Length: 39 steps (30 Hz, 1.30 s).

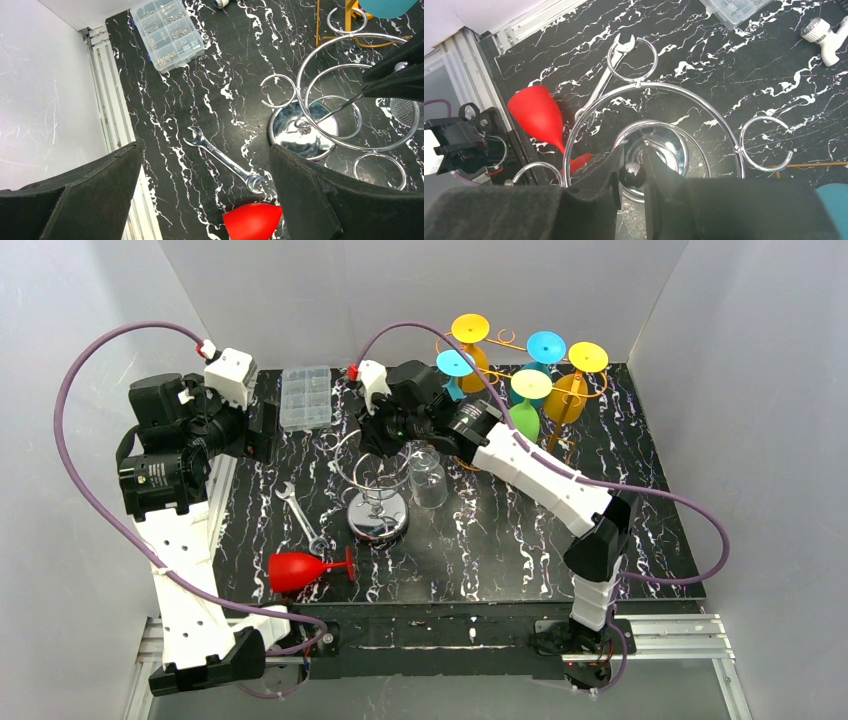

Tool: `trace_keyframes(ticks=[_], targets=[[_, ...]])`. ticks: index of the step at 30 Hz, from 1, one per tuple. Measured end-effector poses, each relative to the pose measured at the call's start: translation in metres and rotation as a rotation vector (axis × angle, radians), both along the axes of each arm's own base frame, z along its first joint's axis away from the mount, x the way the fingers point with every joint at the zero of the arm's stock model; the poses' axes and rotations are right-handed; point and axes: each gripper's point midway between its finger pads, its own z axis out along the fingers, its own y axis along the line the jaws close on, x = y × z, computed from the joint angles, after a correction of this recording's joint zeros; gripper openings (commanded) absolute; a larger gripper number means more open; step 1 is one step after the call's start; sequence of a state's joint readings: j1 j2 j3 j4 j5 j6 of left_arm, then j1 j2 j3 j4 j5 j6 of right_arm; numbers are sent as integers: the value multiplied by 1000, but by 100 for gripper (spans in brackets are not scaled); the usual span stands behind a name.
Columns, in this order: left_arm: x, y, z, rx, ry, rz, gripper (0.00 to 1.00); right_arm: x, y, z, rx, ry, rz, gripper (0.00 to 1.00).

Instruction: Place the wine glass upside down on the wine glass rack

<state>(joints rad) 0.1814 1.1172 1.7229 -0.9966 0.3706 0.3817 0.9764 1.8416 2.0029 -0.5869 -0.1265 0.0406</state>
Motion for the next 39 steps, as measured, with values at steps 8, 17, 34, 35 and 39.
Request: trace_keyframes(ticks=[8, 17, 34, 35, 39], targets=[[-2, -1, -2, -2, 0, -5, 98, -2, -3, -6, -59, -20, 24, 1], [-6, -5, -9, -16, 19, -23, 98, -4, -22, -8, -129, -100, 71, 1], [-16, -9, -17, -8, 71, -53, 98, 11, -69, -13, -261, -115, 79, 1], [-17, -9, -17, -5, 73, -58, 98, 12, -72, -13, -270, -122, 76, 1], [-22, -12, -21, 0, 102, -83, 98, 11, -83, -7, -294, -150, 69, 1]])
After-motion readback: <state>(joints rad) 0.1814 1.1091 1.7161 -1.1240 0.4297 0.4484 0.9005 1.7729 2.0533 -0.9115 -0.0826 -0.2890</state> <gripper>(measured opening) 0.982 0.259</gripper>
